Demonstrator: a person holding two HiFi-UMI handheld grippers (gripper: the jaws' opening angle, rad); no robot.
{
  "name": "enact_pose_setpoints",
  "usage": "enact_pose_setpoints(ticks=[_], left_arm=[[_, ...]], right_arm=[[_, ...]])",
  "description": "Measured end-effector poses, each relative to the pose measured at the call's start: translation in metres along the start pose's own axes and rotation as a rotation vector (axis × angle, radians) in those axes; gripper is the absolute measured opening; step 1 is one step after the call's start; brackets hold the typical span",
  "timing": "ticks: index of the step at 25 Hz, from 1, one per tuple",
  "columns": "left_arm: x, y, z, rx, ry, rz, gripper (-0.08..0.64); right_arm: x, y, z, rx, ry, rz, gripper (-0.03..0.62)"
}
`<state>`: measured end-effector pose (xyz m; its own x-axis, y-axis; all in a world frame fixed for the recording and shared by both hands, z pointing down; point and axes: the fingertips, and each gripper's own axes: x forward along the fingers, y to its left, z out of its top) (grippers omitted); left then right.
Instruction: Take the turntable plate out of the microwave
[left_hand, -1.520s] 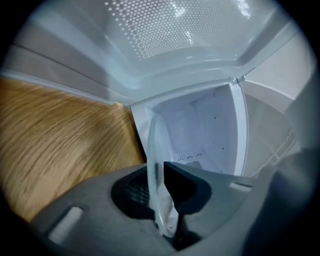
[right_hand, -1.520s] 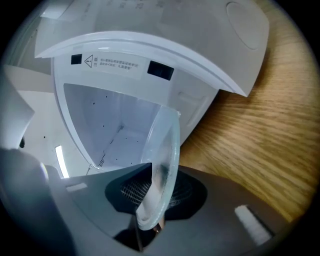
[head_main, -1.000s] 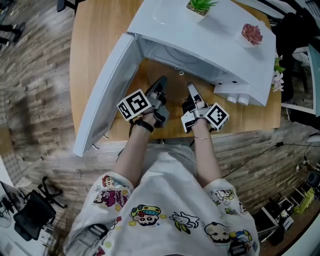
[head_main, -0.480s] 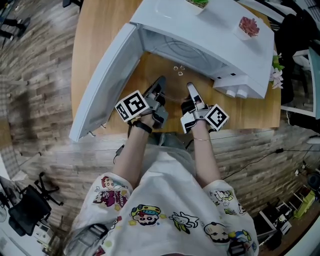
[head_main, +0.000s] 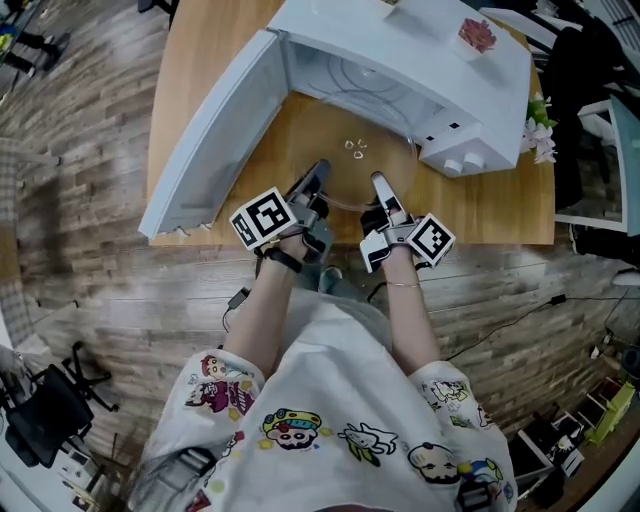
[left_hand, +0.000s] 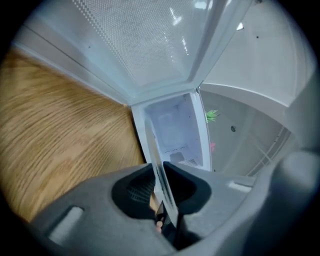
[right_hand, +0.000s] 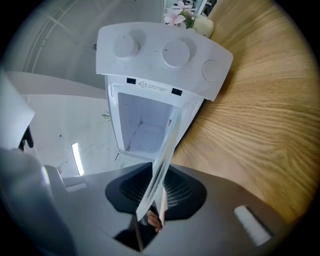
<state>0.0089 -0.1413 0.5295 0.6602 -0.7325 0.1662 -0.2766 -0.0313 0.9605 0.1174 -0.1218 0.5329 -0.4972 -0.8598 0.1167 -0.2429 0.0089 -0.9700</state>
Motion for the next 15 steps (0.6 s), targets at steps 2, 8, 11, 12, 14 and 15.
enact_pose_setpoints(ticks=[2, 8, 11, 12, 14, 15], left_arm=[[-0.010, -0.005, -0.007, 0.001, -0.006, -0.005, 0.046], [-0.046, -0.027, -0.030, 0.023, -0.014, -0.023, 0.048], [-0.063, -0.038, -0.042, 0.035, -0.014, -0.035, 0.048], [-0.069, -0.042, -0.047, 0.038, -0.014, -0.039, 0.048], [-0.080, -0.049, -0.055, 0.036, -0.017, -0.046, 0.048], [-0.086, -0.052, -0.059, 0.034, -0.020, -0.050, 0.048]], right_arm=[[-0.011, 0.001, -0.005, 0.008, 0.006, -0.007, 0.081], [-0.046, 0.029, -0.023, -0.031, 0.025, 0.041, 0.083], [-0.065, 0.039, -0.031, -0.042, 0.033, 0.057, 0.083], [-0.072, 0.043, -0.034, -0.046, 0.036, 0.062, 0.083], [-0.084, 0.050, -0.039, -0.056, 0.042, 0.069, 0.083], [-0.090, 0.054, -0.041, -0.062, 0.045, 0.074, 0.083]])
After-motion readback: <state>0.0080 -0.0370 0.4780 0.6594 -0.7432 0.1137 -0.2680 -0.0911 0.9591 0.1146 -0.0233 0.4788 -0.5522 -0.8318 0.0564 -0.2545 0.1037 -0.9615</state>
